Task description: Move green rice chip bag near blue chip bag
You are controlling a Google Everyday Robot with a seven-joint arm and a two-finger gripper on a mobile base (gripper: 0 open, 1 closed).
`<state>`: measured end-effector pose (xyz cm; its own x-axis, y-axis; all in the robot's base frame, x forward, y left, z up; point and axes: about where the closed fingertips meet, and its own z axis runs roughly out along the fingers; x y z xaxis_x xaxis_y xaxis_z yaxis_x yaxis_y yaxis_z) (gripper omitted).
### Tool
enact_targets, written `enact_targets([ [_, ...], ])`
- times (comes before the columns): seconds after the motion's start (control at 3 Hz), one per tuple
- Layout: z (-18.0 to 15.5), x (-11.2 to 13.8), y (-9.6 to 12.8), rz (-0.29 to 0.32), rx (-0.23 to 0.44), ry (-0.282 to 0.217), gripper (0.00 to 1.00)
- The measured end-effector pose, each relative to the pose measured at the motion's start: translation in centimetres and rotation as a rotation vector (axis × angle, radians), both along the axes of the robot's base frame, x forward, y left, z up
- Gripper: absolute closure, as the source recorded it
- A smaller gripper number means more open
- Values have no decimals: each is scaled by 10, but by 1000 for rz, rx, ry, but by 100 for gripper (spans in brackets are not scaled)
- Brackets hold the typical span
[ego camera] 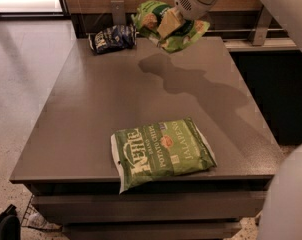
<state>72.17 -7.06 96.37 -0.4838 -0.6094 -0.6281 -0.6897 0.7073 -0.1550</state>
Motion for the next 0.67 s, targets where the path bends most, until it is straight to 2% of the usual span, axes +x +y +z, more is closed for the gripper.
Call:
enact_targets([
  [0.33, 10, 36, -31, -112, -8, -13, 100],
  [0.67, 8, 68, -40, -170, -8, -24, 100],
])
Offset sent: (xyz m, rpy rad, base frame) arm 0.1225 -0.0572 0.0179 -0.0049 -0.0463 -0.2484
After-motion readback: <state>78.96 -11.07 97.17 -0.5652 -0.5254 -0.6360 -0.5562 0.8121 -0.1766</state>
